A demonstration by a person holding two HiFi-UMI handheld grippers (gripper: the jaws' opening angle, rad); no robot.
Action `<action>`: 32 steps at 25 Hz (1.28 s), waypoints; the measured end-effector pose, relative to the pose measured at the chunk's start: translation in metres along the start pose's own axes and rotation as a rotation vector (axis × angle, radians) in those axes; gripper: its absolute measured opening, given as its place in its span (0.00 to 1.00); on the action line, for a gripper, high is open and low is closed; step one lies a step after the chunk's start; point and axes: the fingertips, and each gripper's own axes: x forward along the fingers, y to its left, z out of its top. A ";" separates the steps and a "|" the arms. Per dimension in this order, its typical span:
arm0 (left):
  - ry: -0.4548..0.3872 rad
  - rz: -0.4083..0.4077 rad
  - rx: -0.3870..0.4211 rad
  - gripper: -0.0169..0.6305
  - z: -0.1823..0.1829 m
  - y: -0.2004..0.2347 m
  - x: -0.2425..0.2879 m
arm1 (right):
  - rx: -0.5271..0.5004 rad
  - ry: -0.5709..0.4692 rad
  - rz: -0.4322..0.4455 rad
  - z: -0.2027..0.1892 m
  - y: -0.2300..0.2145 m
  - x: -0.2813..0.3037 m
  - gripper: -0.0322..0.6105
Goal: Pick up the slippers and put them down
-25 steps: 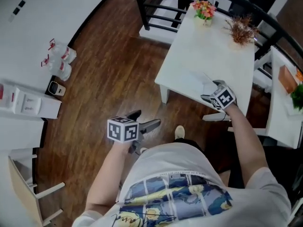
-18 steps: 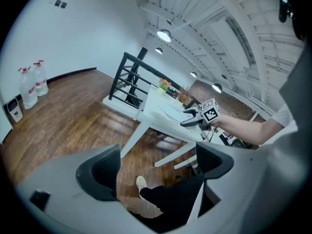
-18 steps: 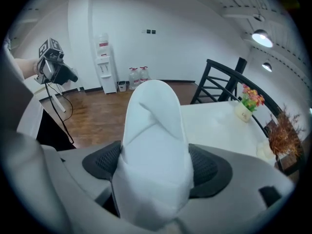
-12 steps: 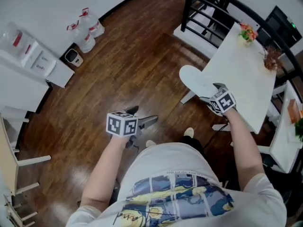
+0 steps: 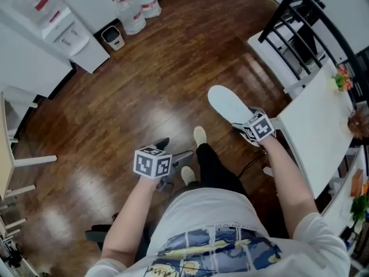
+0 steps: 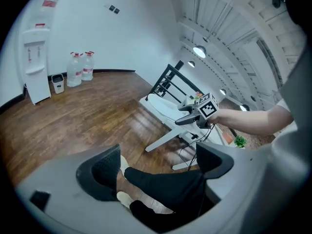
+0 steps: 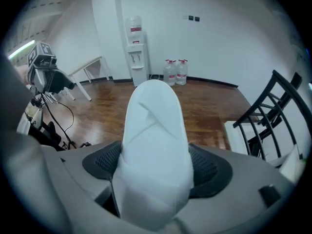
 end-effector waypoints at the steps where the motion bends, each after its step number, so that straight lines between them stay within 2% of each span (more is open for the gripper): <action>1: 0.007 0.014 -0.016 0.77 0.005 0.012 0.008 | -0.003 0.008 0.017 0.009 -0.008 0.024 0.74; 7: 0.044 0.102 -0.134 0.77 0.046 0.086 0.077 | 0.031 0.035 0.132 0.052 -0.067 0.184 0.74; 10: 0.053 0.152 -0.170 0.77 0.059 0.137 0.137 | 0.082 0.049 0.161 0.048 -0.098 0.278 0.74; 14: 0.045 0.198 -0.180 0.77 0.054 0.232 0.233 | 0.139 0.057 0.169 0.030 -0.127 0.425 0.74; 18: 0.039 0.186 -0.220 0.77 0.025 0.314 0.331 | 0.141 0.098 0.187 -0.004 -0.144 0.571 0.74; 23: 0.051 0.164 -0.284 0.77 -0.048 0.378 0.416 | 0.160 0.105 0.212 -0.053 -0.133 0.714 0.75; 27: 0.081 0.143 -0.336 0.77 -0.095 0.412 0.457 | 0.195 0.104 0.210 -0.082 -0.124 0.786 0.77; 30: 0.096 0.144 -0.357 0.77 -0.120 0.435 0.471 | 0.195 0.115 0.196 -0.097 -0.118 0.816 0.77; 32: 0.095 0.150 -0.366 0.77 -0.130 0.442 0.473 | 0.185 0.125 0.188 -0.103 -0.112 0.816 0.85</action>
